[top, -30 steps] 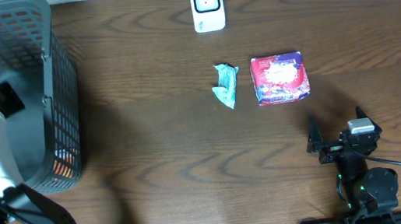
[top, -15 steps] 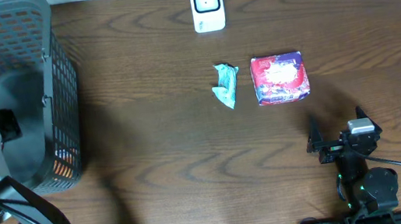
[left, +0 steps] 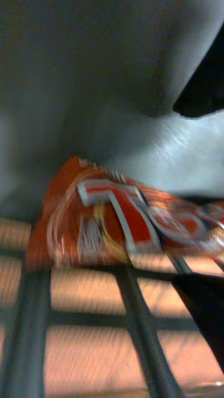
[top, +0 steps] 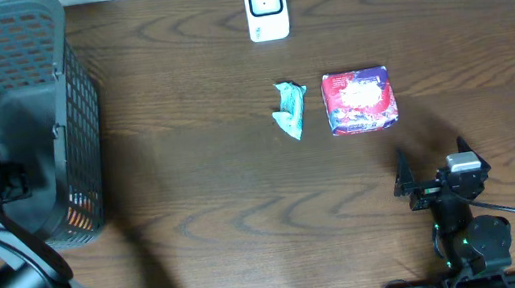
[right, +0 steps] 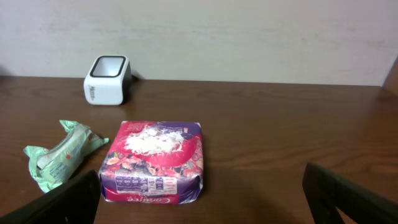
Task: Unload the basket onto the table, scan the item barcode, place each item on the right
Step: 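Reach the left gripper into the basket and grasp the red candy bar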
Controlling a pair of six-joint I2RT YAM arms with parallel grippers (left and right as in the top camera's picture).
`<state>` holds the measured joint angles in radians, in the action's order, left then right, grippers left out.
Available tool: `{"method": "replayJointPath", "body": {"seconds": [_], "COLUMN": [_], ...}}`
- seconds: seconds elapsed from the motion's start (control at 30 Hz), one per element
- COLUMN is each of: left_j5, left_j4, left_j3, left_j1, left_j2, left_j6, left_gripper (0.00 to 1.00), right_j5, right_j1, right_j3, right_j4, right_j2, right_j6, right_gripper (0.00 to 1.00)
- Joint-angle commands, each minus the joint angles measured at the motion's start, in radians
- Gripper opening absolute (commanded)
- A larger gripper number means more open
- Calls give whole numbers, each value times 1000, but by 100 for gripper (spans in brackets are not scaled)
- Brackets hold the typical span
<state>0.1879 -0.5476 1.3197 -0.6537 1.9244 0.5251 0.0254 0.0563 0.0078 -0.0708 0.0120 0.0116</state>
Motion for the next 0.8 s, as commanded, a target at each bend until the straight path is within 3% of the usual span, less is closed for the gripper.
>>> {"method": "replayJointPath", "body": {"seconds": [0.0,0.1,0.17,0.23,0.47,0.77], "left_j5": [1,-20,-39,-43,-63,-336], "left_j4": [7,8,10,16,15,58], "left_j3": [-7,-7,-7,-6,37,68], "left_j1": [-13,-13,-13,-12,26,99], "left_j2": [60,94,105,105,-9,-341], "left_j6": [21,20,19,-4,-143,-290], "left_gripper": [68,59,28,8,7,7], "right_j5": [-2,-2,-2,-2,-2,-2], "right_j1": [-16,-16,-16,-16,-16,-16], "right_j3": [-2,-2,-2,-2,-2,-2], "right_j4": [-3,-3,-3,-3,-3,-3], "right_j2": [-5,-5,-5,-5,-5,-5], "right_j6": [-7,-7,-7,-7,-7,-7], "right_gripper": [99,99,99,99,99,99]}}
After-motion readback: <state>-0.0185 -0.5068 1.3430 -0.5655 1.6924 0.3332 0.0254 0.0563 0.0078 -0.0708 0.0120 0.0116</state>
